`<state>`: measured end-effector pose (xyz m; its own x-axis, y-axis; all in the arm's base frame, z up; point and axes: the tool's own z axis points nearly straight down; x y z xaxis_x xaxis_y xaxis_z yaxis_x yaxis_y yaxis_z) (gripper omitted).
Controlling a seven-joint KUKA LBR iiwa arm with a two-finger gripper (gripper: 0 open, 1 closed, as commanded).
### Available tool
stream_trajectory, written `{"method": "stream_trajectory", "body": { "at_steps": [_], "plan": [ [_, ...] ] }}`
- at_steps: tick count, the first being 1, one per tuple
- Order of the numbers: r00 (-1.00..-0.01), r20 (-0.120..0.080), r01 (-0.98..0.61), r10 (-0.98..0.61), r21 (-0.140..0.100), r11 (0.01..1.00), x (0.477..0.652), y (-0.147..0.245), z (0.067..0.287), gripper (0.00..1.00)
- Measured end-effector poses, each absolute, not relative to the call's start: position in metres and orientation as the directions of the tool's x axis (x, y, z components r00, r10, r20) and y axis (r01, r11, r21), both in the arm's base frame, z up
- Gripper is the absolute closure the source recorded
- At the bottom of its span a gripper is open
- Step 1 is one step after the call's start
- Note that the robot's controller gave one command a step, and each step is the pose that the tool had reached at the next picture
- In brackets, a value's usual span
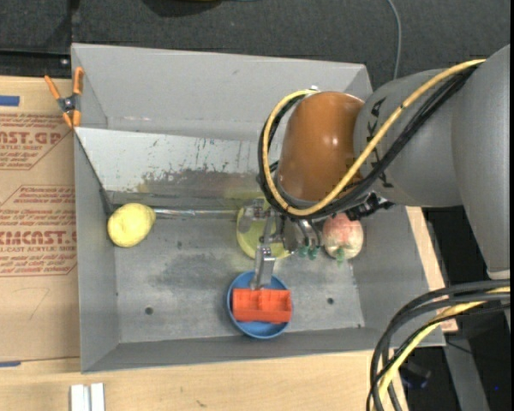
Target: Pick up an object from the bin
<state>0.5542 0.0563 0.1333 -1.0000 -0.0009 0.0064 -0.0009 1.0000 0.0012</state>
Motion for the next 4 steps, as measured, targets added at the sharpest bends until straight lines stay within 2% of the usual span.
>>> {"method": "stream_trajectory", "body": {
  "at_steps": [1,2,3,4],
  "plan": [
    [-1.000,-0.001,0.000,0.000,0.002,1.000,0.556,0.056,0.138,0.00],
    [-0.993,0.007,-0.114,-0.114,0.002,0.993,0.590,-0.024,0.069,0.00],
    [-0.985,-0.004,-0.173,-0.173,0.001,0.985,0.573,-0.062,0.070,0.00],
    [-0.713,0.002,-0.701,-0.701,0.005,0.713,0.557,-0.007,0.070,0.00]
  ]
}}
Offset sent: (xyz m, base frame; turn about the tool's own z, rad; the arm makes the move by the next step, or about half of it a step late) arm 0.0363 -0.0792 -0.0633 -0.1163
